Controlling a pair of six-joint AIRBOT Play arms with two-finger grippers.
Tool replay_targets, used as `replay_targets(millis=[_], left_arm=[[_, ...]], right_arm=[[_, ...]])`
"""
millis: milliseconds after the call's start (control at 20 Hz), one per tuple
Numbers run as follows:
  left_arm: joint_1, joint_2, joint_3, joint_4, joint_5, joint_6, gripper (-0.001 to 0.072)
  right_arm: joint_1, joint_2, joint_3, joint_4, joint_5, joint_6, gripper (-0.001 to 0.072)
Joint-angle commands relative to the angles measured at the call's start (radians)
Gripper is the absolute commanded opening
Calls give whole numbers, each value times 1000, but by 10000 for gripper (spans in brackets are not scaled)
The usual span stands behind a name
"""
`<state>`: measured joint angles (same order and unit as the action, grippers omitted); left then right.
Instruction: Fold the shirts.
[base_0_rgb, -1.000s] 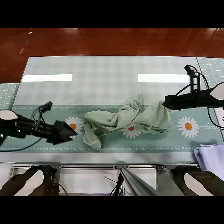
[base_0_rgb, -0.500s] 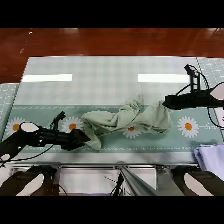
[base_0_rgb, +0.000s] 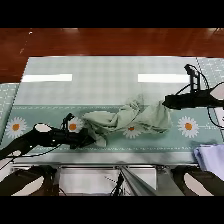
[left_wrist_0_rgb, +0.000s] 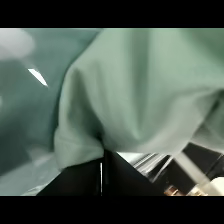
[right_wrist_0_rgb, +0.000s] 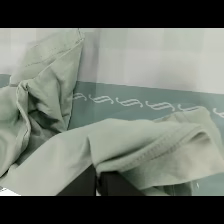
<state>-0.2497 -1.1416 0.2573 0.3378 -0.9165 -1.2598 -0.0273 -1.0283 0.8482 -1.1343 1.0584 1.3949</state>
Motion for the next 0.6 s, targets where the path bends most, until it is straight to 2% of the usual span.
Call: replay_targets(millis=[0, 200, 350, 550], left_arm=[[-17, -6, 14, -36, -67, 56, 29], [-17, 87, 72, -37, -183, 76, 28], [-16, 247, 159, -44, -196, 16, 27], [34, 456, 359, -43, -192, -10, 28]], right_arm=[[0, 0, -1, -1, -1, -1, 28], [0, 0, 0, -1, 3, -2, 28], [0, 2, 1, 0, 31, -2, 28], [-3, 100, 47, -1, 42, -13, 28]])
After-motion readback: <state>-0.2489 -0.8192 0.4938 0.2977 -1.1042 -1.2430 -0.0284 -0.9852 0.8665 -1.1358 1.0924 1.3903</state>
